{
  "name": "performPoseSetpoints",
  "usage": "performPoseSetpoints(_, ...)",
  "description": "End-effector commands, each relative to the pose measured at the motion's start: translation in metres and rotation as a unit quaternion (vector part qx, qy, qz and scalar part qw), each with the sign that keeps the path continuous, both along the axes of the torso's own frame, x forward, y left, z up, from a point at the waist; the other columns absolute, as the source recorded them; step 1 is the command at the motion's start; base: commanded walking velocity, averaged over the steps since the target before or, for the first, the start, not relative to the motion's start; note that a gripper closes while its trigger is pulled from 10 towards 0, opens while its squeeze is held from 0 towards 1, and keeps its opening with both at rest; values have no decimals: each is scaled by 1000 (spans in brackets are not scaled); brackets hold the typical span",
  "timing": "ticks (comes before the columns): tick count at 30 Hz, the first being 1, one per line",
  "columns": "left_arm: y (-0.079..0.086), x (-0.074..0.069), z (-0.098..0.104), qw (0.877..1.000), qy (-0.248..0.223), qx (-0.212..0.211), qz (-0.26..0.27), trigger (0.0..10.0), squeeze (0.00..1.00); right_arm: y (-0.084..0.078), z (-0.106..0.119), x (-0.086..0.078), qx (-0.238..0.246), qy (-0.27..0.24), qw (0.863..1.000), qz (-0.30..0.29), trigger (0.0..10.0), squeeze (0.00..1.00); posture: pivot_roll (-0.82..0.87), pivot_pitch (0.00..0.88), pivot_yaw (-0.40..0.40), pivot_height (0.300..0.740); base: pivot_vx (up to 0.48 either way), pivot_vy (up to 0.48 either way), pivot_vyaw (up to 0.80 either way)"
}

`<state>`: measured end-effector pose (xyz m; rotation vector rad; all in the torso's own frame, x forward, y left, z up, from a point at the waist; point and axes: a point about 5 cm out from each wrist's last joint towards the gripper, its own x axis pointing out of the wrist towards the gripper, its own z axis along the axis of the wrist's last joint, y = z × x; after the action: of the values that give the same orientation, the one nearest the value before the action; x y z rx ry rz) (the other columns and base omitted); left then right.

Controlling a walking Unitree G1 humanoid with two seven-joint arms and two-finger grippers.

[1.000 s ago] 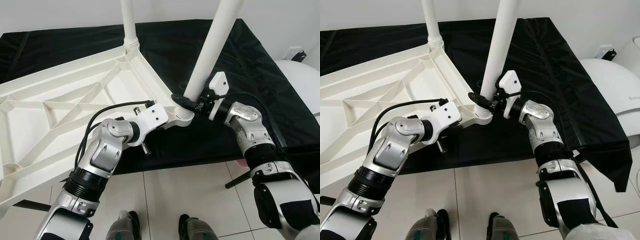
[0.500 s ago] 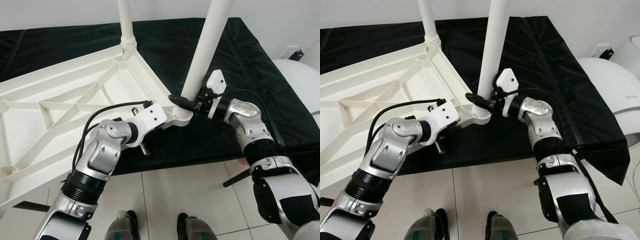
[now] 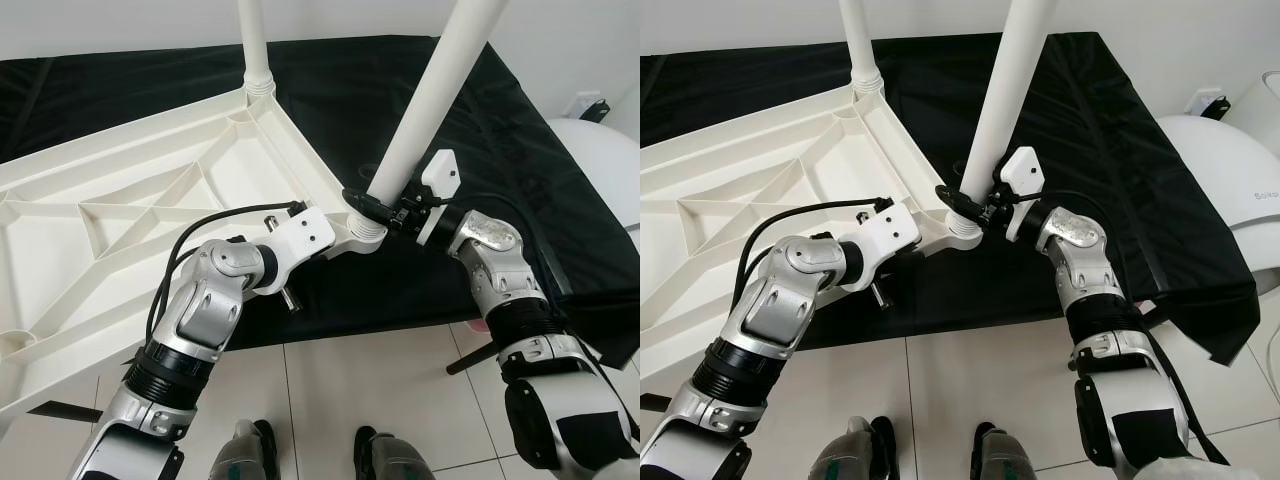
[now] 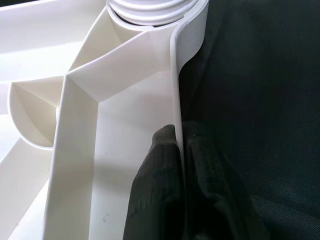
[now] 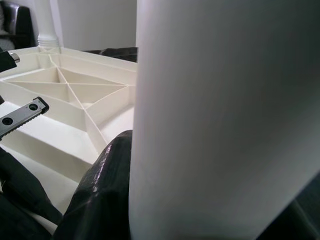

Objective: Building children table

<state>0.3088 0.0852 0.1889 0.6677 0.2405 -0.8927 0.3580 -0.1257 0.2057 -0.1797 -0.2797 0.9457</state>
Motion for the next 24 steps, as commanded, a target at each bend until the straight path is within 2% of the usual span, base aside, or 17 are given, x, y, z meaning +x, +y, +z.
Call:
performPoseSetpoints(1,0,3,6,998,-44,7,37,10000,0,4,-25,-6,-8,51,999,11,10000,0,-106,204,1,740,0,0,0)
performPoseSetpoints(11,0,4,6,998,-43,7,36,10000,0,7,-25,-6,-21,57,998,9,10000,0,-107,199,4,740,0,0,0)
performPoseSetpoints(14,-1,4,6,998,-44,6,36,10000,0,10,-20,-2,-42,55,997,23,10000,0,-105,197,0,740,0,0,0)
performPoseSetpoints(16,-1,3,6,998,-44,6,37,10000,0,13,-16,-2,-74,48,995,50,10000,0,-102,195,-5,740,0,0,0)
performPoseSetpoints(24,0,2,6,998,-45,3,42,10000,0,13,-13,1,-95,51,992,63,10000,0,-99,189,-15,740,0,0,0)
